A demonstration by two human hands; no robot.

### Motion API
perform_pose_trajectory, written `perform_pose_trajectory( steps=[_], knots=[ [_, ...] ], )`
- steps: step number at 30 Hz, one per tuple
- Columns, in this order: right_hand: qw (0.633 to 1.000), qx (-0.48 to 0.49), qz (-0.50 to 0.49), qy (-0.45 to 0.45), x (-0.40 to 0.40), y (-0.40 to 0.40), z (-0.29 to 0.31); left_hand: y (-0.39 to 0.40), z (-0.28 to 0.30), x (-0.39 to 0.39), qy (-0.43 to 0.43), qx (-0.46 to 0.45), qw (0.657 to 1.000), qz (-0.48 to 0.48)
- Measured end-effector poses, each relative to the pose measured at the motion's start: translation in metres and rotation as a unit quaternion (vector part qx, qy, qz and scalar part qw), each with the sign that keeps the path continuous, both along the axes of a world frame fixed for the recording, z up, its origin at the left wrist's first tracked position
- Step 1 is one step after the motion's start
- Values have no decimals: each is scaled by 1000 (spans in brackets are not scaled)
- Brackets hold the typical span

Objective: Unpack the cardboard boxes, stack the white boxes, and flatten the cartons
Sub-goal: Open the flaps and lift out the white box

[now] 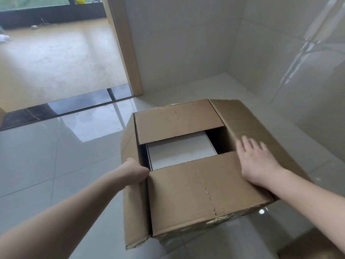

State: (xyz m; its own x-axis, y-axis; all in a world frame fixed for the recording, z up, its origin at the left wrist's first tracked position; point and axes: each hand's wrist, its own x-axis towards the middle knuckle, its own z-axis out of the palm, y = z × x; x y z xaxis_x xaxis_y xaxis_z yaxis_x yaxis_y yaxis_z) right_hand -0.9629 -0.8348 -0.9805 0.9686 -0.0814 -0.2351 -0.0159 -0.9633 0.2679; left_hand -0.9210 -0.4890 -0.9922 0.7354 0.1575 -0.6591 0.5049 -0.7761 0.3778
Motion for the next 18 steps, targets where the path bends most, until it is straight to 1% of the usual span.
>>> perform_pose_trajectory(
  steps=[2,3,4,6,7,8,11,13,15,18],
  knots=[
    [992,61,111,-23,10,23,3,-4,2,10,-41,60,997,-19],
    [984,106,140,-10,15,36,6,-5,6,14,-78,82,993,-39],
    [978,138,154,18,19,49,8,-6,10,17,-123,95,986,-64],
    [971,157,158,87,24,71,13,-3,17,23,-213,98,965,-116],
    [968,165,162,99,24,78,17,-2,21,26,-245,90,955,-138],
    [966,173,169,89,23,83,24,0,25,29,-265,80,948,-156],
    [959,225,173,10,21,81,54,5,34,42,-271,82,940,-188],
    [950,274,150,-6,18,77,82,9,38,49,-276,96,931,-217],
    [950,292,112,19,10,77,109,8,44,54,-279,105,919,-260],
    [944,298,63,123,-10,78,139,-4,58,62,-271,108,903,-316]
  ],
)
